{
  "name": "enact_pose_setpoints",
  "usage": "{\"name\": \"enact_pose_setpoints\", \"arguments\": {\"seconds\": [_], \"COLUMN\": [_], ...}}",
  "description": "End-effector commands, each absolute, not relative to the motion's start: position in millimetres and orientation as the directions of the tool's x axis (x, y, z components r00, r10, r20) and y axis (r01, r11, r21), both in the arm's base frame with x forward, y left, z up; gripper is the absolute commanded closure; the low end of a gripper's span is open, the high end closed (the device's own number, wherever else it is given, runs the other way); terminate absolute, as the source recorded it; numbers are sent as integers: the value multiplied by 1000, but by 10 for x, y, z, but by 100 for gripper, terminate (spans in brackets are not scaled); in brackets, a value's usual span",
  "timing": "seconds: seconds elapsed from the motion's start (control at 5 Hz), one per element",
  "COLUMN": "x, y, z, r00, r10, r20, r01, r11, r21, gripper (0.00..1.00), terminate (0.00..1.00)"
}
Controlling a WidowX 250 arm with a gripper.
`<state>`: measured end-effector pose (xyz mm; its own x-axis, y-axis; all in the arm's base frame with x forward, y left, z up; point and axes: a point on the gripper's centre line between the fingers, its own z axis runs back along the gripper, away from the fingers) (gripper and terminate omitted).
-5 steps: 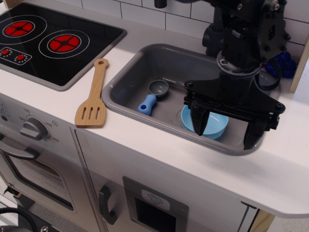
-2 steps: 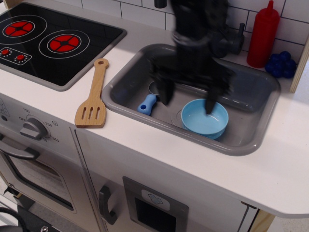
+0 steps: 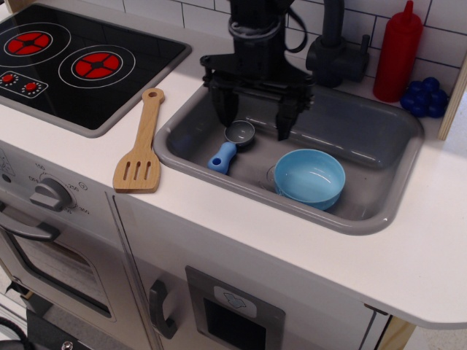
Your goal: Put spoon in bowl sink
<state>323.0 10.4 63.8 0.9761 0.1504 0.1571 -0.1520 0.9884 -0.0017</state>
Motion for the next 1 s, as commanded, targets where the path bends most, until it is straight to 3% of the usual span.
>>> {"name": "enact_pose_setpoints", "arguments": {"seconds": [0.0, 0.8], "x": [3375, 3478], "y": [387, 472], "z": [413, -22], "r00": [965, 954], "r10": [175, 219], "r20": [198, 204], "r01": [-193, -246], "r11": [978, 962], "r21": [75, 118], "gripper": [0, 0], "terminate": [0, 0]}}
